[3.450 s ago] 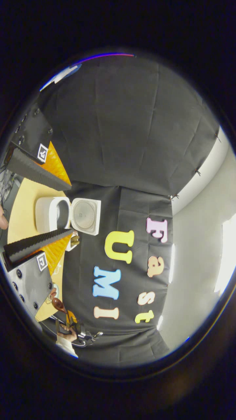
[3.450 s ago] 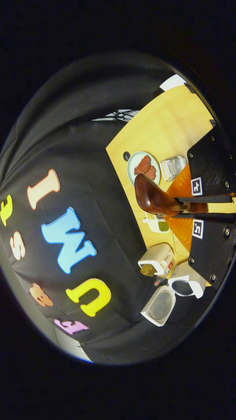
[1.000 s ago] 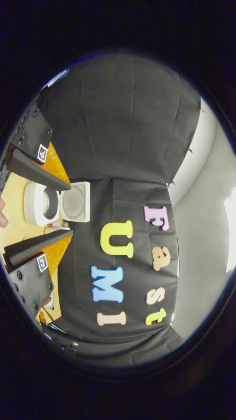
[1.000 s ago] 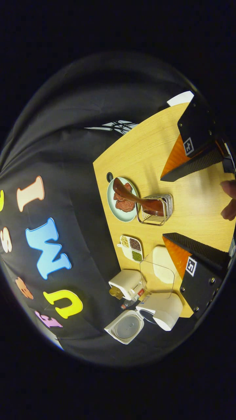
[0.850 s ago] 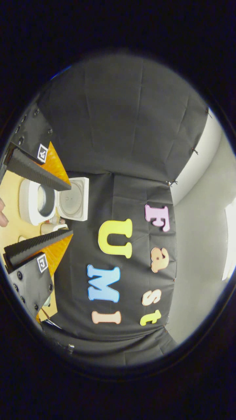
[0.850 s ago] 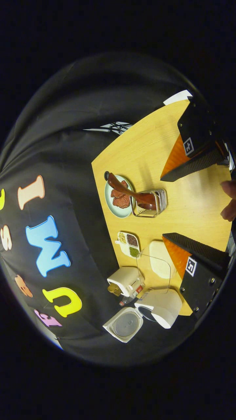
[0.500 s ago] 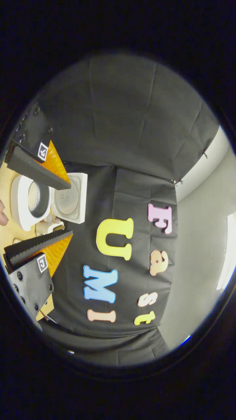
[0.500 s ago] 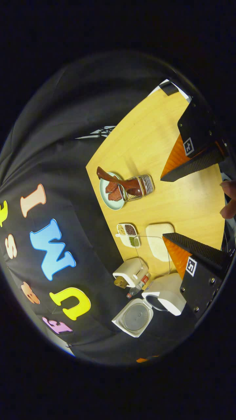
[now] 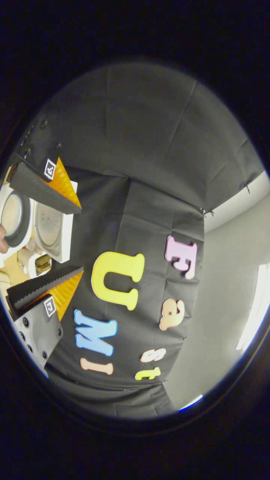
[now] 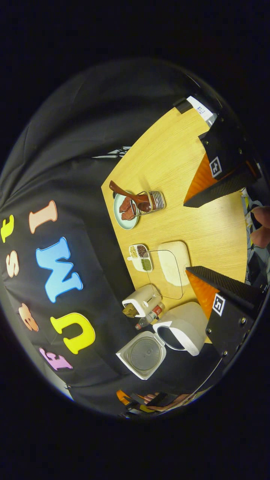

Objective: Close the left gripper, press the button to open the rice cooker; take a wooden spoon from the chopstick holder with the right hand, scoop a spoonful of rice and pour it into the rice cooker, then put the wooden spoon back into the chopstick holder.

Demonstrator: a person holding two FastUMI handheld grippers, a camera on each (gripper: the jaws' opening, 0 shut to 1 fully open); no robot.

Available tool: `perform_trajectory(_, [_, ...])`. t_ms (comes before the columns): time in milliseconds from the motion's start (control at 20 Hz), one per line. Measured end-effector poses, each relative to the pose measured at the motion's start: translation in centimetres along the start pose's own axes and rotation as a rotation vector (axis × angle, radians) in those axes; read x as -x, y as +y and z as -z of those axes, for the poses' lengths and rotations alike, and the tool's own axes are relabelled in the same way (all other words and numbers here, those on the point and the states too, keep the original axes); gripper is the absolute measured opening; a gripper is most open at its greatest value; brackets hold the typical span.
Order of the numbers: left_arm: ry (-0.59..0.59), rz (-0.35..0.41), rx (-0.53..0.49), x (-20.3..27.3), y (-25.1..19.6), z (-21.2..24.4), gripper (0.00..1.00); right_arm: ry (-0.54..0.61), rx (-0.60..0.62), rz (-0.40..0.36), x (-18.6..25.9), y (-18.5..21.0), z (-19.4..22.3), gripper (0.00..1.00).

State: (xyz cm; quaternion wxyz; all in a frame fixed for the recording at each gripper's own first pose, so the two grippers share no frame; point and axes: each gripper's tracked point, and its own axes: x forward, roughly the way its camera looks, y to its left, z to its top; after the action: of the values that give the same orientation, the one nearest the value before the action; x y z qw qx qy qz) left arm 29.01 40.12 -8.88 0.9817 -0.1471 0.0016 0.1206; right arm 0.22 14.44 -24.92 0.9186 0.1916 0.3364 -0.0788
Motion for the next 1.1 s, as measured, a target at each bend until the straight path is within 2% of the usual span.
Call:
perform_trajectory(200, [0.045, -0.061, -0.048, -7.7, 1.7, 3.0, 0.93, 0.028, 0.014, 0.019, 0.2, -0.3, 0.6, 0.96])
perform_trajectory(350, [0.057, -0.097, -0.174, -12.7, 2.1, 4.4, 0.96, 0.040, 0.036, 0.035, 0.7, -0.6, 1.2, 0.96])
perform_trajectory(450, [0.063, -0.089, -0.249, -15.1, 1.4, 4.7, 0.93, 0.058, 0.036, 0.036, 0.8, -0.5, 1.9, 0.96])
perform_trajectory(500, [0.062, -0.079, -0.283, -15.9, 1.0, 4.7, 0.97, 0.066, 0.034, 0.033, 0.7, -0.4, 2.3, 0.96])
perform_trajectory(550, [0.070, -0.070, -0.303, -16.4, 0.6, 5.1, 0.96, 0.073, 0.035, 0.030, 0.7, -0.3, 2.6, 0.96])
perform_trajectory(650, [0.134, -0.073, -0.281, -16.6, 0.9, 7.6, 0.95, 0.073, 0.048, 0.029, 0.6, -0.1, 2.6, 0.96])
perform_trajectory(750, [0.235, -0.130, -0.219, -15.8, 2.6, 11.1, 0.93, 0.074, 0.051, 0.021, 0.5, 0.2, 2.9, 0.96])
perform_trajectory(800, [0.161, -0.092, -0.239, -16.0, 2.0, 9.4, 0.93, 0.075, 0.051, 0.020, 0.4, 0.2, 3.0, 0.96])
perform_trajectory(850, [0.201, -0.104, -0.237, -15.2, 2.0, 11.0, 0.93, 0.077, 0.051, 0.018, 0.4, 0.2, 3.1, 0.96])
perform_trajectory(900, [0.195, -0.096, -0.267, -14.8, 2.1, 11.1, 0.91, 0.083, 0.048, 0.017, 0.1, 0.3, 3.3, 0.96])
perform_trajectory(950, [0.203, -0.093, -0.251, -14.6, 2.0, 11.1, 0.96, 0.092, 0.043, 0.013, 0.0, 0.4, 3.6, 0.96])
perform_trajectory(1100, [0.233, -0.071, -0.238, -14.1, 1.6, 11.1, 0.94, 0.102, 0.020, -0.004, -0.2, 0.5, 4.0, 0.96])
